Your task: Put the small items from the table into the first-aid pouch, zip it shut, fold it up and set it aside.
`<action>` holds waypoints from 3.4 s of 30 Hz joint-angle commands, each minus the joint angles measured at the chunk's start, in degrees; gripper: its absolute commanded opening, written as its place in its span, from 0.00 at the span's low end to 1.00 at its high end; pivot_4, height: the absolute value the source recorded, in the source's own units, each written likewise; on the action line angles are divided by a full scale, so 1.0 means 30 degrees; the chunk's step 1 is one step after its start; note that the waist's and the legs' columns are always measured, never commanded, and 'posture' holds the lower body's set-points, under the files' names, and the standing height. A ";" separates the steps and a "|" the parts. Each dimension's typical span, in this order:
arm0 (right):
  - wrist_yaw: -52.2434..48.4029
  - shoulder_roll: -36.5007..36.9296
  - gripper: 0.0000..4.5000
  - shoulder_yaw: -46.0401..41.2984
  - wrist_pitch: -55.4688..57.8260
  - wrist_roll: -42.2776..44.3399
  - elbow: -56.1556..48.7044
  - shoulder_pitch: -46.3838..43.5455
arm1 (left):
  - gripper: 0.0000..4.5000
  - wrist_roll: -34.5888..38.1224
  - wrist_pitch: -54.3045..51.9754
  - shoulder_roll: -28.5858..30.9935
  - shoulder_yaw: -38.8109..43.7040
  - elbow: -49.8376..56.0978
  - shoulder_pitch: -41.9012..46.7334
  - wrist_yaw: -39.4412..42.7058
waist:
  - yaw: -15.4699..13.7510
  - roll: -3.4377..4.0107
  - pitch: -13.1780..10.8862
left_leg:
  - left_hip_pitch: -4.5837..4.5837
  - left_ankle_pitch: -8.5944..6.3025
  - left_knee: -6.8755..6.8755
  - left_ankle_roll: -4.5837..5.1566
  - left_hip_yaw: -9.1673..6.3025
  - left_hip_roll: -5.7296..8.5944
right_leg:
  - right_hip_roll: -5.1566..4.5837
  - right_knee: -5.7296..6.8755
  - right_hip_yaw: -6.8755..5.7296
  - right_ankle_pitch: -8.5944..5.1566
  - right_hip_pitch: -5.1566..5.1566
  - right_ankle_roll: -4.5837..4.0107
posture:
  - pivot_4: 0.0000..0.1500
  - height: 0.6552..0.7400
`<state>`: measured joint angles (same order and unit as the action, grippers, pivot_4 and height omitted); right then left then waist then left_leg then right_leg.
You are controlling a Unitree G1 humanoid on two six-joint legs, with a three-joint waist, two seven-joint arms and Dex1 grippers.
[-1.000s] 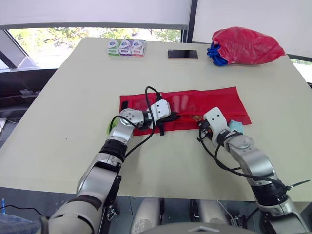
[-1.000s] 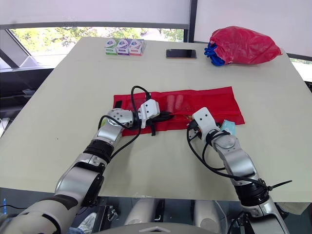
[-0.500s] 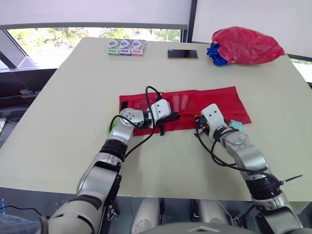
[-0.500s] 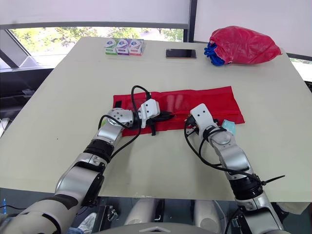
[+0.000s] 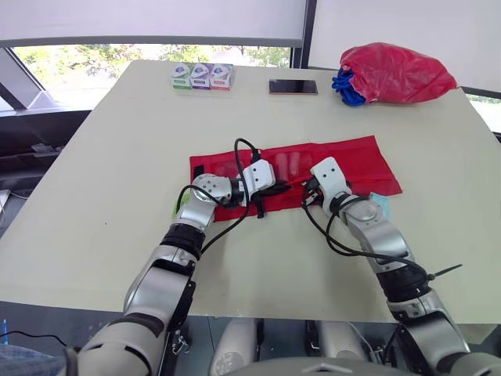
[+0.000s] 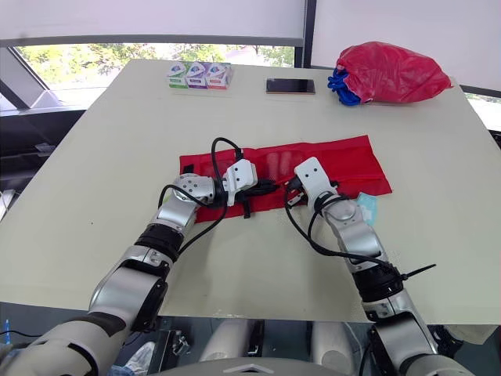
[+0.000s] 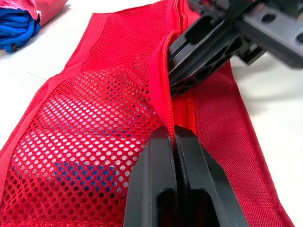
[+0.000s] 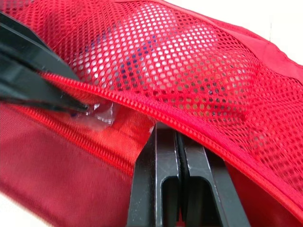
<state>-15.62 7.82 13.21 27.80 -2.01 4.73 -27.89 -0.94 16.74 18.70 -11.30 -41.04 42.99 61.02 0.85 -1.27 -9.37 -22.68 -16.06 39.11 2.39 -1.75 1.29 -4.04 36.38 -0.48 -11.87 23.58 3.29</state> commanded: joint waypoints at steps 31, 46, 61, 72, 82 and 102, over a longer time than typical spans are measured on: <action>-1.0194 0.7806 0.39 -1.5509 -0.2964 1.3602 -1.4057 1.7150 | 0.00 0.0014 0.1429 0.2522 0.0654 -0.2411 0.1006 -0.0200 | -0.0082 -0.0006 0.0003 | 0.0041 -0.0011 -0.0006 0.0016 0.0015 -0.0110 | 0.0013 -0.0031 0.0001 -0.0006 -0.0057 0.0007 | 1.00 1.00; -1.3093 0.7896 0.99 -2.0560 -0.3595 1.7723 -1.4340 2.2290 | 0.00 0.0356 0.0305 0.5112 0.1414 -0.0618 -0.0854 0.0096 | -0.0032 0.0012 0.0019 | 0.0071 -0.0017 -0.0035 0.0019 0.0084 -0.0174 | 0.0020 -0.0111 0.0050 -0.0006 -0.0069 0.0009 | 1.00 1.00; -1.3183 0.8355 1.00 -1.9191 -0.3891 1.7500 -1.4712 2.1765 | 0.14 0.0451 -0.0213 0.6482 0.1483 -0.0951 -0.0382 0.0549 | -0.0108 0.0016 0.0024 | 0.0065 -0.0018 -0.0042 0.0019 0.0086 -0.0179 | 0.0011 -0.0128 0.0044 -0.0005 -0.0068 0.0009 | 1.00 1.00; -1.2695 0.8726 1.00 -1.8434 -0.3724 1.7377 -1.5029 2.0799 | 0.99 0.1388 -0.1762 0.5692 0.1650 0.0962 0.0840 0.1898 | -0.0536 0.0019 0.0025 | 0.0050 -0.0018 -0.0038 0.0019 0.0084 -0.0167 | 0.0015 -0.0135 0.0037 -0.0004 -0.0068 0.0010 | 1.00 1.00; -1.1076 0.9287 1.00 -1.6517 -0.3442 1.7140 -1.6372 1.8923 | 0.99 0.0826 -0.2441 0.2214 -0.0059 0.1853 0.2109 0.2047 | -0.0555 0.0020 0.0031 | 0.0021 -0.0025 -0.0004 0.0035 0.0074 -0.0149 | 0.0023 -0.0139 0.0032 -0.0004 -0.0072 0.0011 | 1.00 1.00; -0.8978 0.9176 1.00 -1.5309 -0.3729 1.5664 -1.7448 1.8472 | 0.85 -0.2985 0.1425 -0.2767 -0.1205 -0.8812 0.7055 -0.3675 | -0.0559 0.0004 0.0035 | 0.0010 -0.0031 0.0016 0.0050 0.0058 -0.0056 | 0.0023 -0.0139 0.0024 -0.0003 -0.0080 0.0018 | 1.00 1.00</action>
<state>-43.02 35.36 -32.23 17.47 44.93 -45.85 27.48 -9.96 20.02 10.85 -15.79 -67.36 62.70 50.63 -0.83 -1.26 -9.27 -22.65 -16.16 39.15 2.54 -1.58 1.12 -3.97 35.97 -0.41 -11.88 23.34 3.34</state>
